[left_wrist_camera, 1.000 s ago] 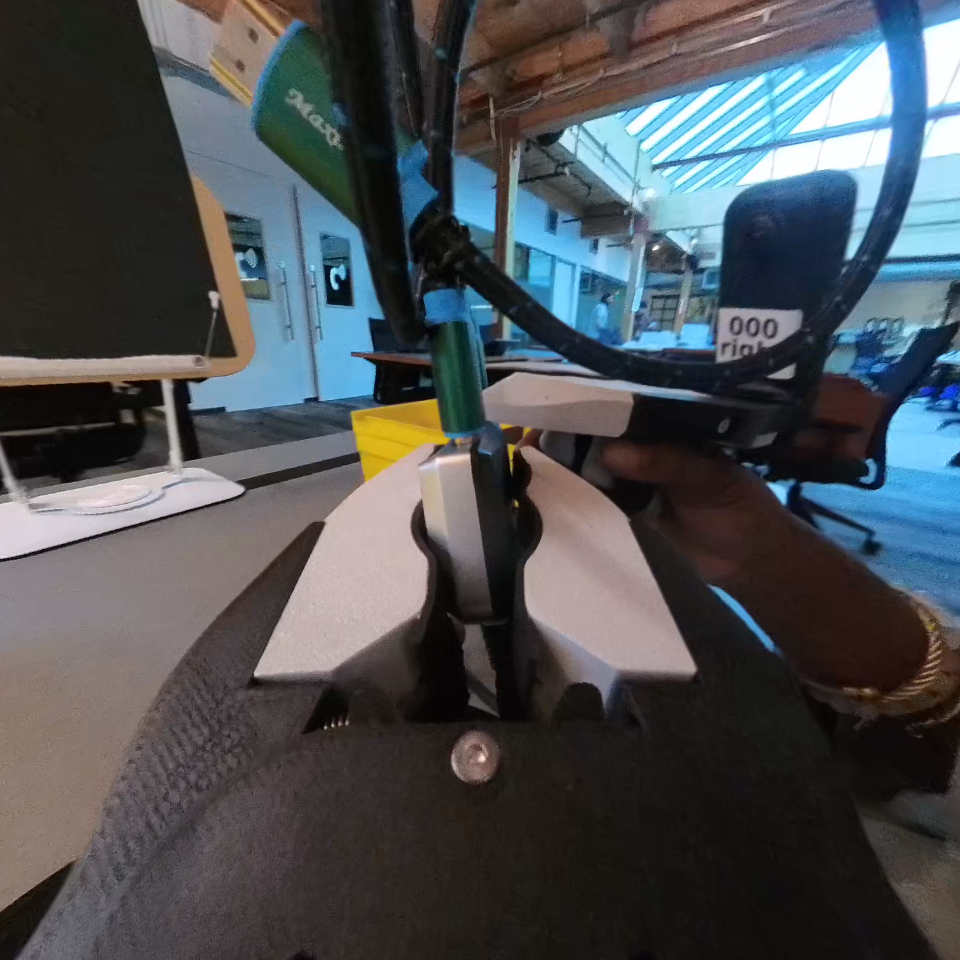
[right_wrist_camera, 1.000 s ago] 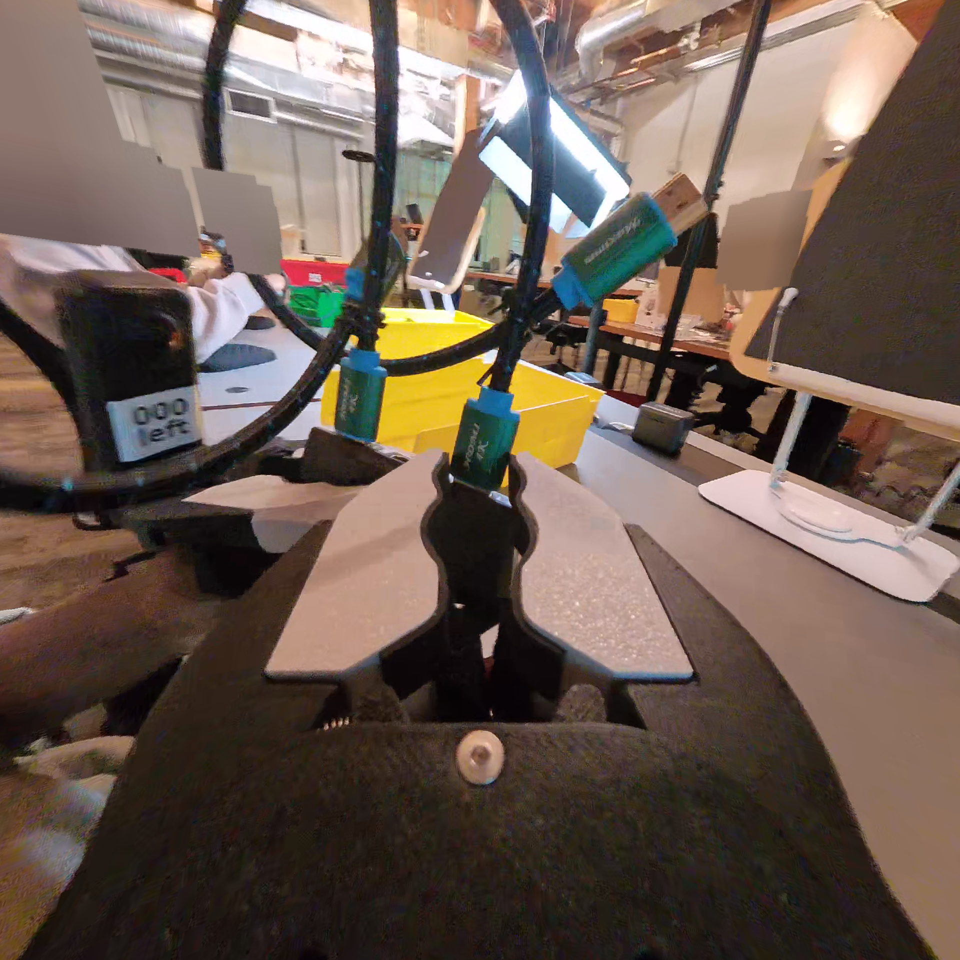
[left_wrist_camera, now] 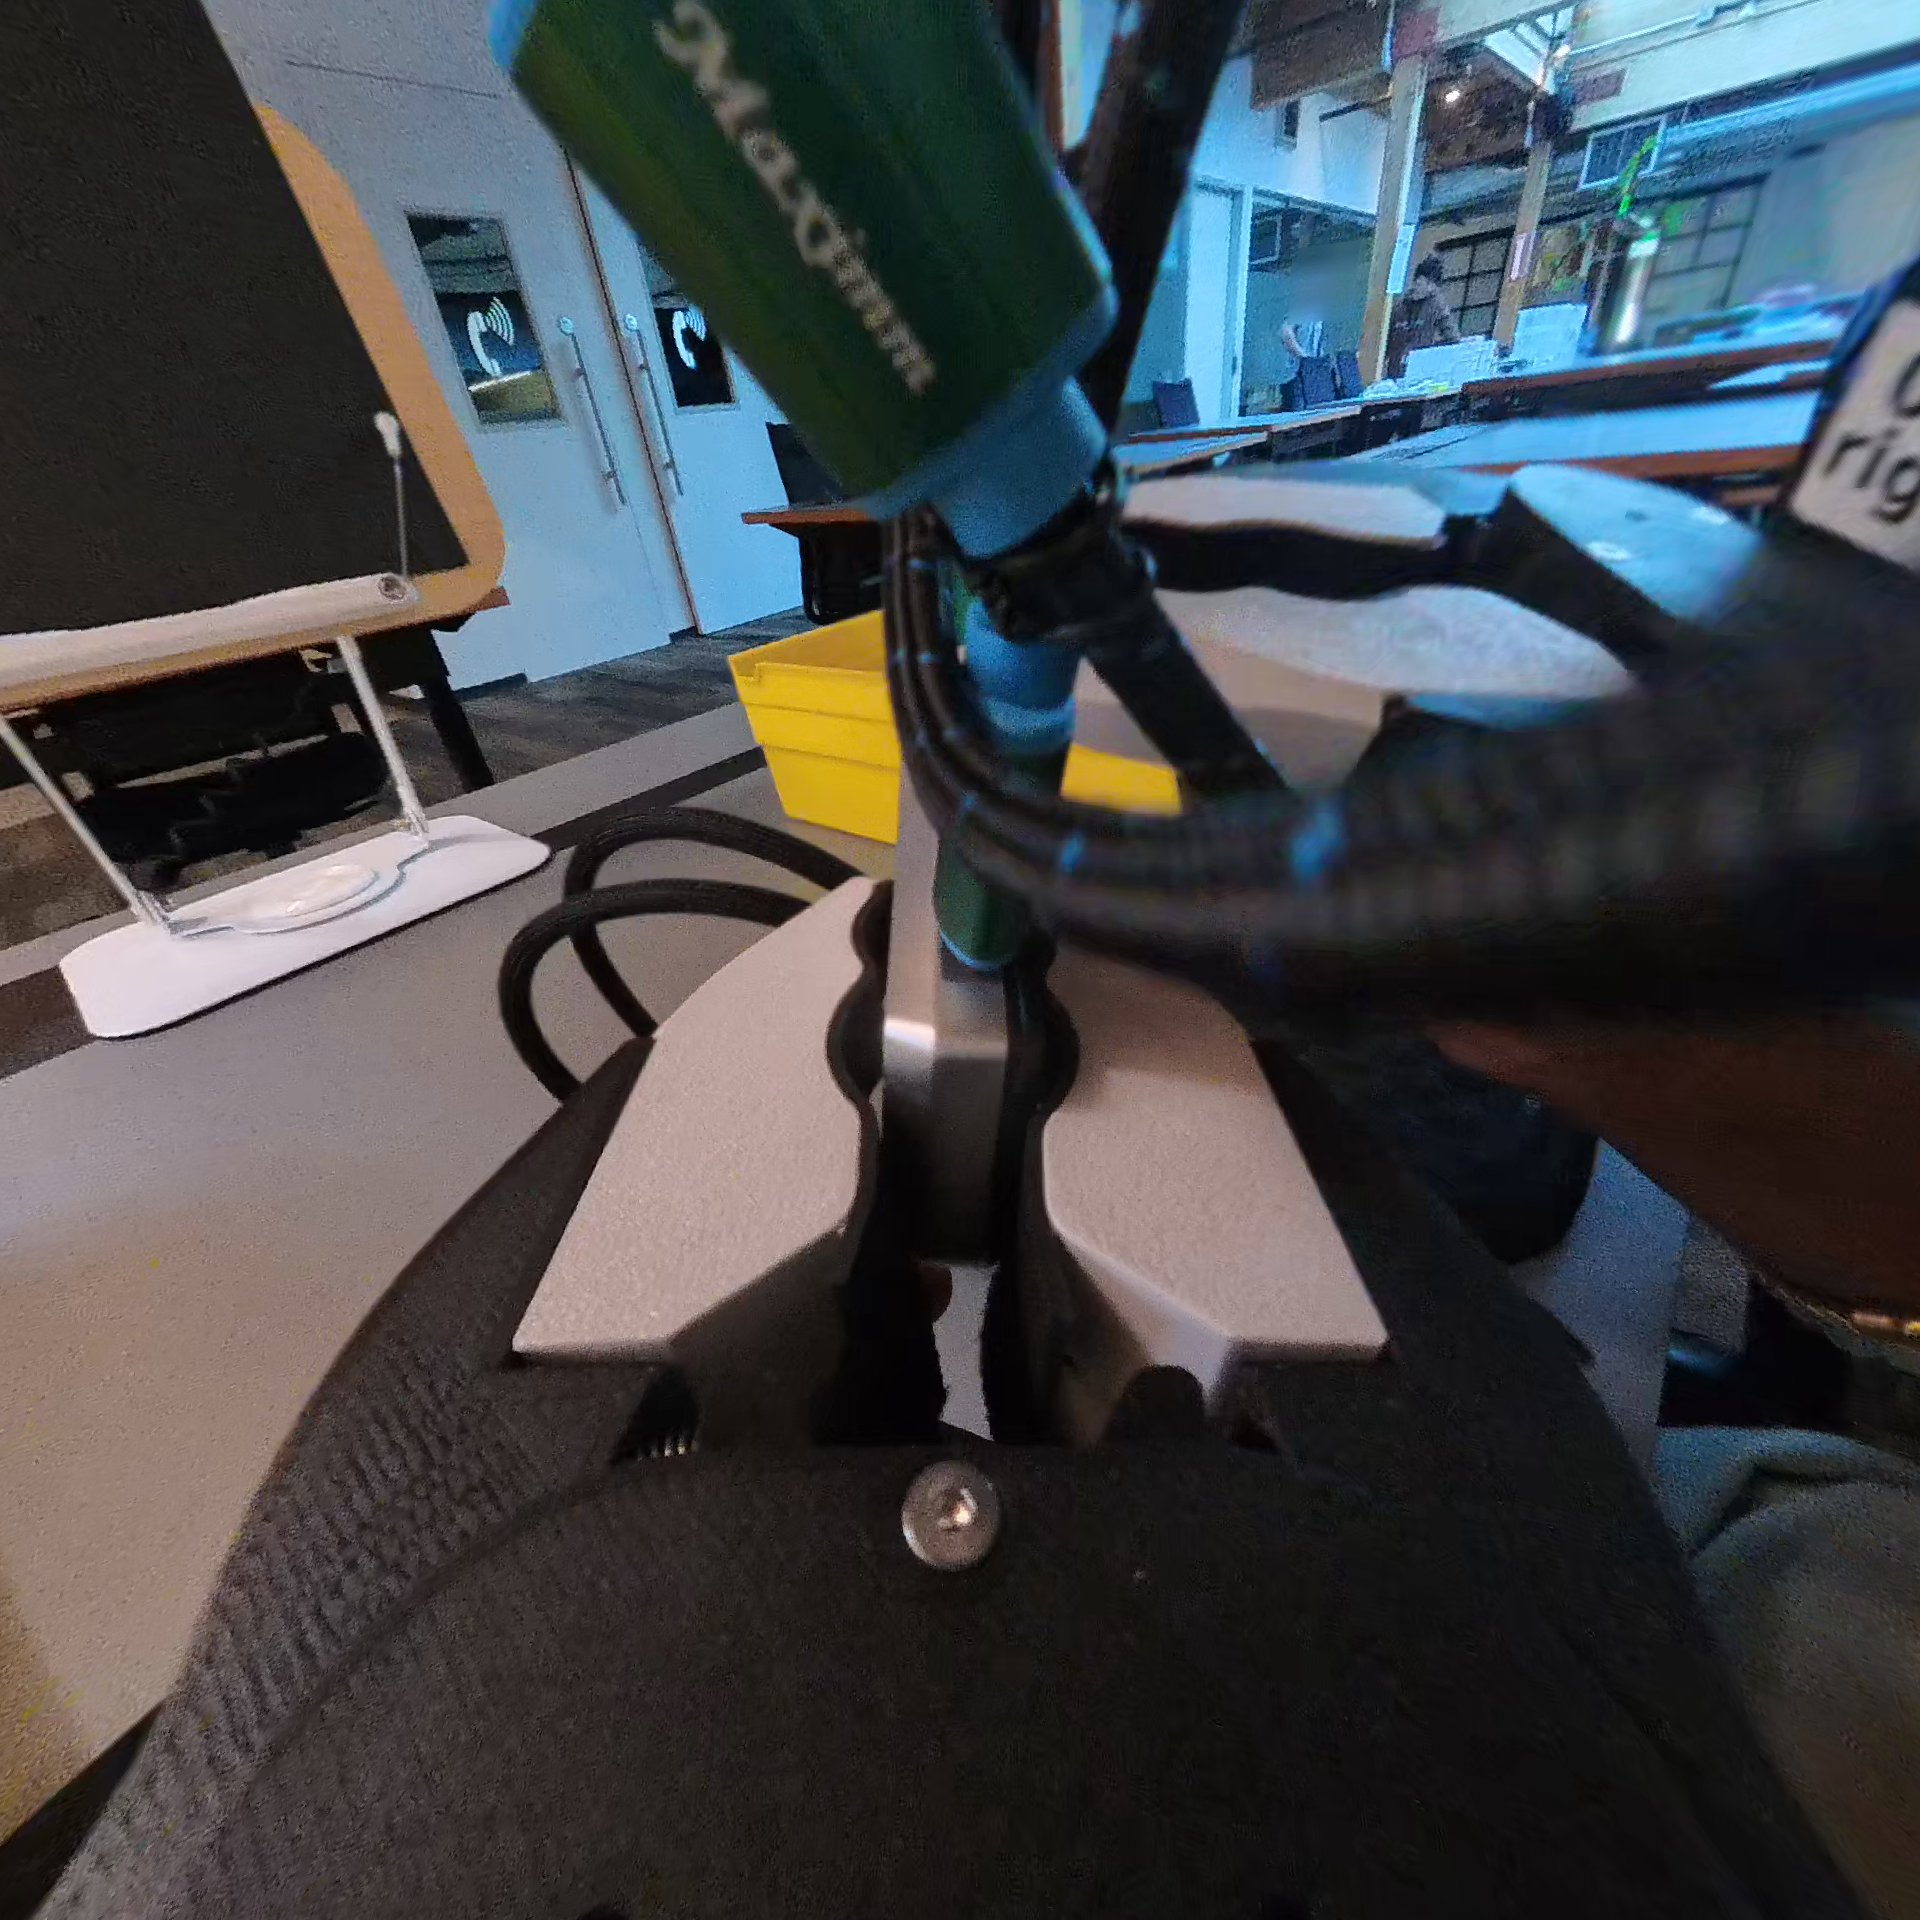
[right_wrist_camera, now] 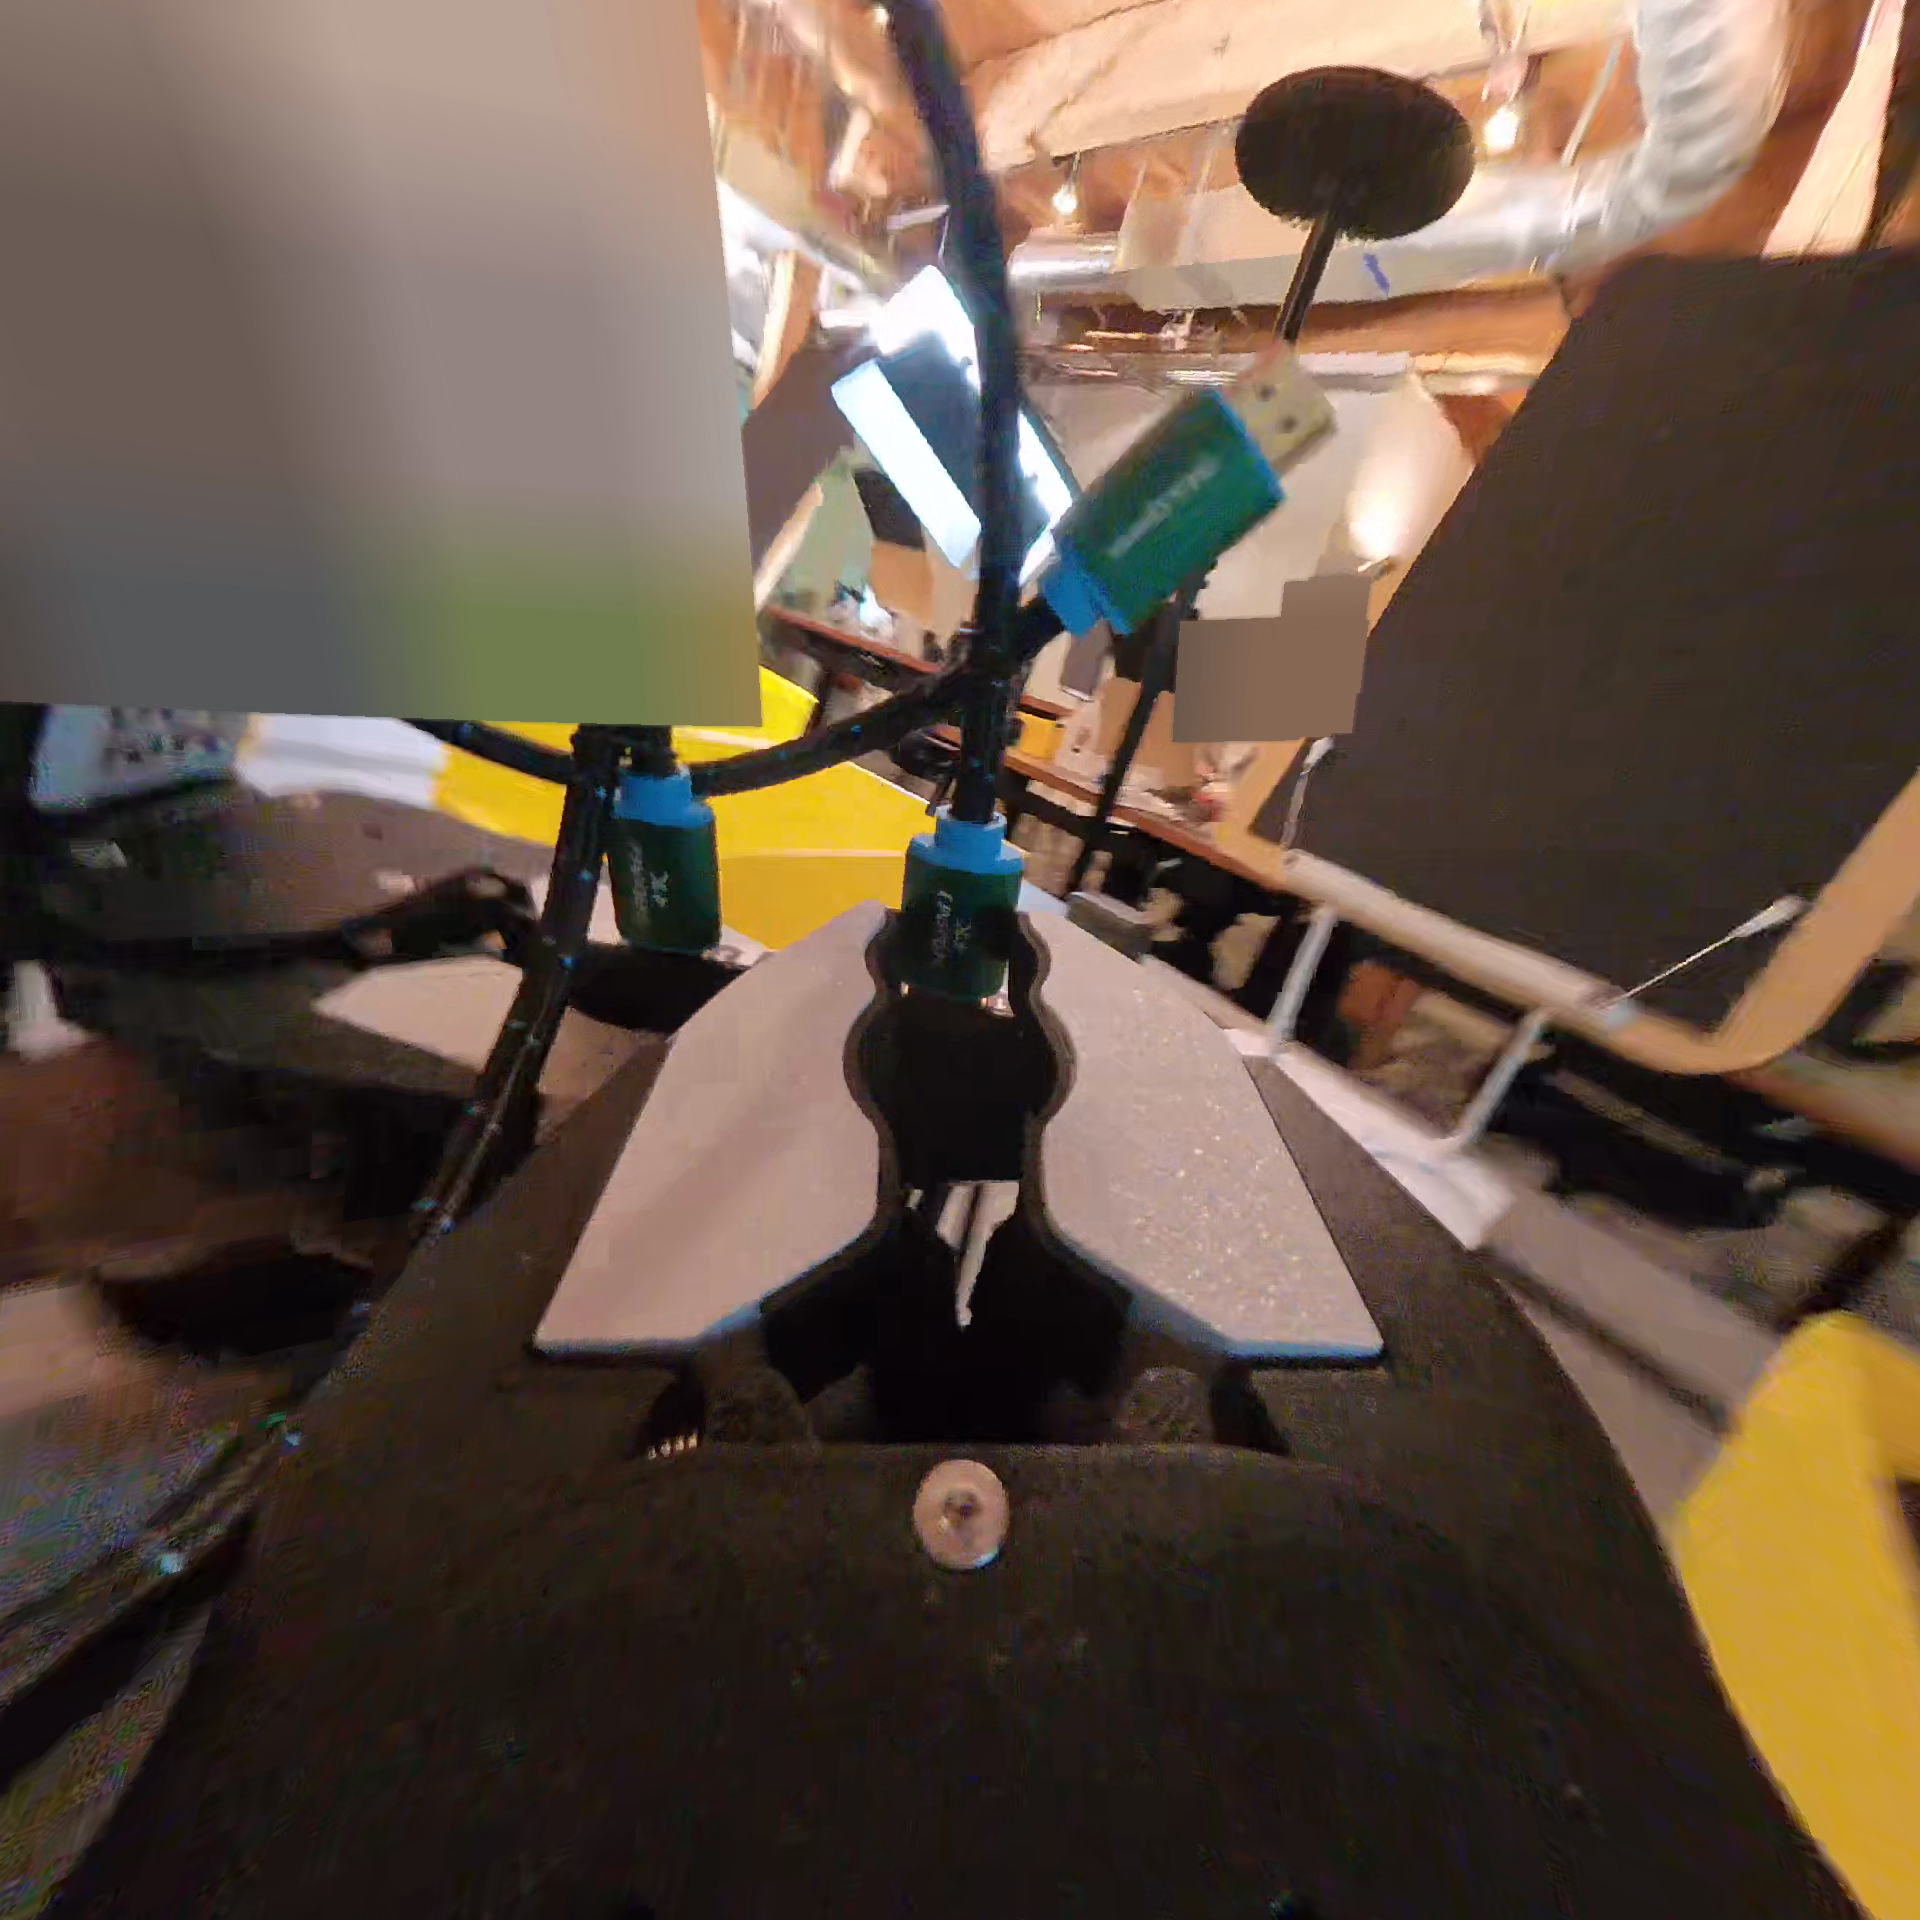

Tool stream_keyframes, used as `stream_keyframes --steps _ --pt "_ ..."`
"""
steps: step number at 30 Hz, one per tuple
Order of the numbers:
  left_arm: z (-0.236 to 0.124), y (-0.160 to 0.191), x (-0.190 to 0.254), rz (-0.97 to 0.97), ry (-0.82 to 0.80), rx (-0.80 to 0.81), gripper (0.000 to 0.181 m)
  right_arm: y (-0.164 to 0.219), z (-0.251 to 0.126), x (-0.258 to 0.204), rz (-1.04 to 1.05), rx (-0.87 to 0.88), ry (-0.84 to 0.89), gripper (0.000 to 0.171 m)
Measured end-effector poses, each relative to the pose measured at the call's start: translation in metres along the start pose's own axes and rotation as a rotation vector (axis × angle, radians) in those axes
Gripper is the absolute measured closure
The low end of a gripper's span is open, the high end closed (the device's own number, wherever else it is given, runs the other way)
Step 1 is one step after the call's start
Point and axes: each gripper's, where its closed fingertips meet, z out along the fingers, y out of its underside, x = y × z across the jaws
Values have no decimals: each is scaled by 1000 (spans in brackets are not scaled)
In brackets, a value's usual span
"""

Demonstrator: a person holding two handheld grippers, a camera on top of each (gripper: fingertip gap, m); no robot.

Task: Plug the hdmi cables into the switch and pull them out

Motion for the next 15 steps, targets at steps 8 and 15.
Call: stream_keyframes --steps 8,15 --pt "1 7 -3 26 6 -20 157 -3 7 6 113 13 -71 129" --pt "-2 -12 -5 73 -34 68 144 0 11 -11 156 -30 -134 151"
